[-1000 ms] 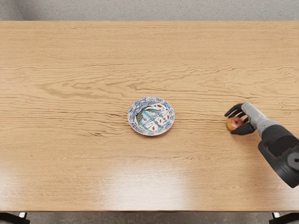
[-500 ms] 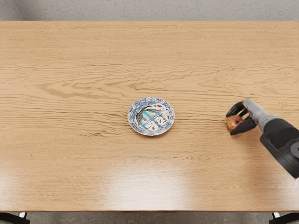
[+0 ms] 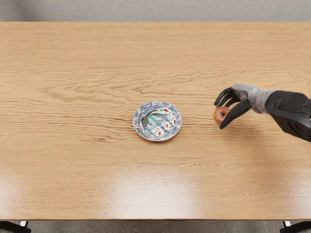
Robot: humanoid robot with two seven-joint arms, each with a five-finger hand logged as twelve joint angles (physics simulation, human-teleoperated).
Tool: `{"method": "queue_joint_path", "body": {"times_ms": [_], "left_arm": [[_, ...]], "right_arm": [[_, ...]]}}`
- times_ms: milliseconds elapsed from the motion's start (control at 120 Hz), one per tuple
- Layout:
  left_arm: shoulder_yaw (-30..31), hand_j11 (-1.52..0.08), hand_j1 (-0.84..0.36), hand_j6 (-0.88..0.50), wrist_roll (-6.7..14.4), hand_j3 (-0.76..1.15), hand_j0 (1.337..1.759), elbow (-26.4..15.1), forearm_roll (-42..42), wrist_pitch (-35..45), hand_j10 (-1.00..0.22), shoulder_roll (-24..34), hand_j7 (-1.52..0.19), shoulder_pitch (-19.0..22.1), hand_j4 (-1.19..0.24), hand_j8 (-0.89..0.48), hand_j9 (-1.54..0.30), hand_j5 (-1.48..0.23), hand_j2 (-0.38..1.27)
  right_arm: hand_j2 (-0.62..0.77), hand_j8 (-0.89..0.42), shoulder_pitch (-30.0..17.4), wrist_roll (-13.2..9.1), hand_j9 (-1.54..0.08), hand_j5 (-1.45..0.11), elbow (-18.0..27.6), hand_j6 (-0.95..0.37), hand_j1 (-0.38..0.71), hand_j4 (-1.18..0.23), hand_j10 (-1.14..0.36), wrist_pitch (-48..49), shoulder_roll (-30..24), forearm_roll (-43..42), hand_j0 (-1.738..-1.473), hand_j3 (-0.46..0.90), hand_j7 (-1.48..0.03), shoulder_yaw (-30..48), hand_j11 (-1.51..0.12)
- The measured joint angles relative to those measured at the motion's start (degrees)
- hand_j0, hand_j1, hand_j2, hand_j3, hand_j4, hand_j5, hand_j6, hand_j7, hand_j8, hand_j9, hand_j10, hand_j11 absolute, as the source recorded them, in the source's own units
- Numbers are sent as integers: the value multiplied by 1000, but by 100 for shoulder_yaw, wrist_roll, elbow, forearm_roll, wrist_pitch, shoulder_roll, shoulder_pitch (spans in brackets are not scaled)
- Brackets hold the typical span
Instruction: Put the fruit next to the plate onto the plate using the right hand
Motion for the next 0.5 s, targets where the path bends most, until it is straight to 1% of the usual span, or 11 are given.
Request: {"method": "queue_joint_path", "body": {"times_ms": [117,242,500], "left_arm": [[0,-299,73,-230,-1,0,1658,0,0,0,-230,0,-299,0,-230,-230,-299,-299,46],[0,-299,73,-230,-1,0,1658,1,0,0,-230,0,-299,0,-230,-230,-299,-299,46],[0,-299,73,-230,-3,0,1658,1,0,0,-230,0,-299,0,-230,-230,-299,-299,46]], "right_arm": [[518,-464,290,-1,-1042,-1060,-193,-573,272,-730,-700,212,370,248,-1655,1,-995,1,-1054],[558,-457,519,-2,-1039,-1064,-526,-561,294,-730,-693,287,947,369,-1655,0,-996,-3,-1046],[568,-450,658,-1,-1038,-1068,-945,-546,307,-729,-684,271,1883,393,-1656,1,-998,-23,-1046]]}}
